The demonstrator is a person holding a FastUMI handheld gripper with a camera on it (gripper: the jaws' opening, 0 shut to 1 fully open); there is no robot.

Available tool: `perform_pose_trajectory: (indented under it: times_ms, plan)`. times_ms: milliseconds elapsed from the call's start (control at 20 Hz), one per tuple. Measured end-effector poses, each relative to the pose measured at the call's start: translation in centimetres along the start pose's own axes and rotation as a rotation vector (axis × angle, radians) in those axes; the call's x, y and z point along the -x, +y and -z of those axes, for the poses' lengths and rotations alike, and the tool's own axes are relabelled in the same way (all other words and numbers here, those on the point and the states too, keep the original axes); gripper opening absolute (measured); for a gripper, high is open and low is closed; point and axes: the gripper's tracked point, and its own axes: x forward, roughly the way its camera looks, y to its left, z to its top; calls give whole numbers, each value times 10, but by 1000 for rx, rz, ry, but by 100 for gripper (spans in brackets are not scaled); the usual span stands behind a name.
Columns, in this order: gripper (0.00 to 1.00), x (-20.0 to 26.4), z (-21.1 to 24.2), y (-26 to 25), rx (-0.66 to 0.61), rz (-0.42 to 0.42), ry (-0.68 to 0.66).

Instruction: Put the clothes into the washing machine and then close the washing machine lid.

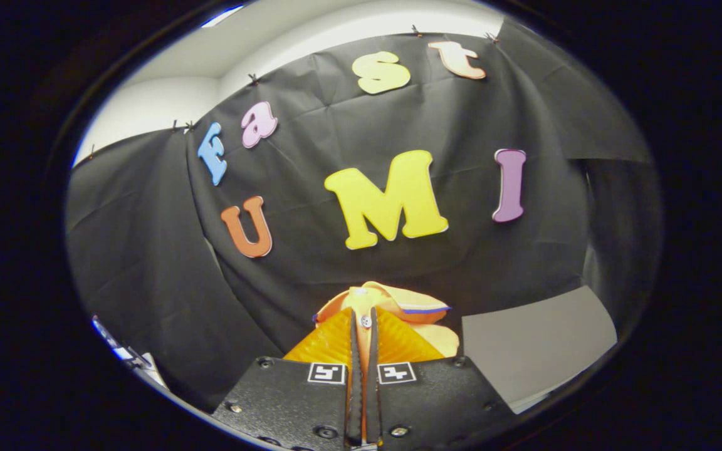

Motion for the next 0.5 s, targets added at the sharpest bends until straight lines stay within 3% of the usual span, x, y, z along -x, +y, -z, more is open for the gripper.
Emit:
perform_pose_trajectory:
  times_ms: [500]
  plan:
    - [6,-109,83,37,7,-85,182]
